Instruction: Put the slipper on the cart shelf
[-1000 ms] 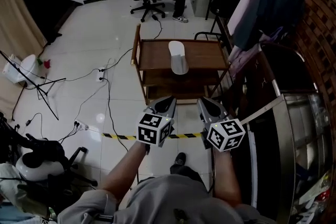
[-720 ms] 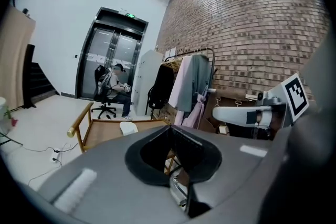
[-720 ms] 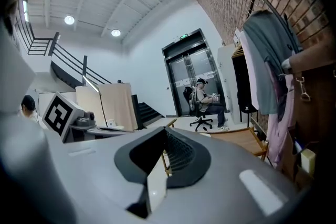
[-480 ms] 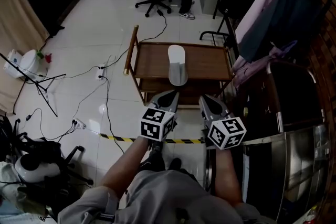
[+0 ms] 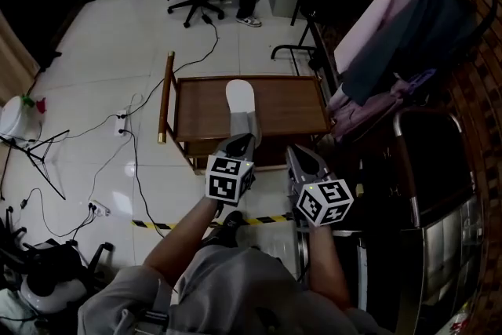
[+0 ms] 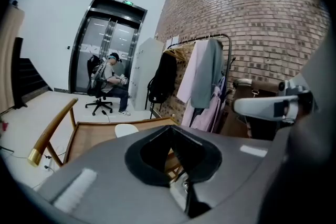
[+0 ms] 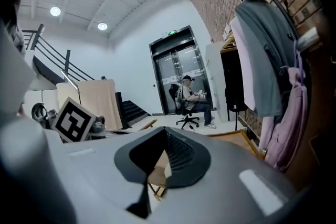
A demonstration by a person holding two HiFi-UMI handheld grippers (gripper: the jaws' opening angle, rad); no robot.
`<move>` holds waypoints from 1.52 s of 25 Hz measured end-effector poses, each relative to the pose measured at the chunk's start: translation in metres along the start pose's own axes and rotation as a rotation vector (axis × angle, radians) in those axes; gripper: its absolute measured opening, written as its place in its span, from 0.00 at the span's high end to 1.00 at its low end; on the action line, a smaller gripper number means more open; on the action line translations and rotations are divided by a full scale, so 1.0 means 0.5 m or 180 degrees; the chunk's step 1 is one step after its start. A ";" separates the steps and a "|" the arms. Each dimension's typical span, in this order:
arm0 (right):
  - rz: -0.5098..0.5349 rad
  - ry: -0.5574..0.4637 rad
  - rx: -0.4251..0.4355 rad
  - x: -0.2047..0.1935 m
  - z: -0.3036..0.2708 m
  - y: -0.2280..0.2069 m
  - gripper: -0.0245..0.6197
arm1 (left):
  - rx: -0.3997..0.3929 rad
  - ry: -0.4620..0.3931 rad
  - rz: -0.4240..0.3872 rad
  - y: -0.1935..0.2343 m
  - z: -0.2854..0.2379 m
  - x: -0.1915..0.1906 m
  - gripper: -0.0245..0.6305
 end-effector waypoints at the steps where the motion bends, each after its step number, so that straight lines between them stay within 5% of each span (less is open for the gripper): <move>1: -0.0016 0.0003 -0.0036 -0.001 -0.014 -0.005 0.96 | 0.0023 0.0046 -0.0001 0.013 -0.020 -0.003 0.95; 9: -0.0157 0.0171 -0.0254 -0.025 -0.089 -0.032 0.96 | 0.0024 0.0370 0.0044 0.090 -0.165 -0.060 0.85; 16: -0.0241 0.0269 -0.0514 -0.035 -0.091 -0.083 0.96 | 0.0340 0.0707 0.0336 0.150 -0.318 -0.125 0.61; 19: -0.0285 0.0297 -0.0629 -0.037 -0.079 -0.102 0.96 | 0.0514 0.0825 0.0254 0.172 -0.365 -0.141 0.57; 28: -0.0414 0.0375 -0.0837 -0.056 -0.050 -0.132 0.96 | 0.0747 0.1138 0.0139 0.197 -0.420 -0.180 0.62; 38: -0.0440 0.0389 -0.0887 -0.054 -0.063 -0.130 0.96 | 0.0895 0.1225 -0.0167 0.214 -0.399 -0.179 0.90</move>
Point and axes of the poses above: the fingertips, and each gripper's own axes: z backward along the fingers, y to its left, x out of its top, the point moved 9 cm from there along z, backward along the fingers
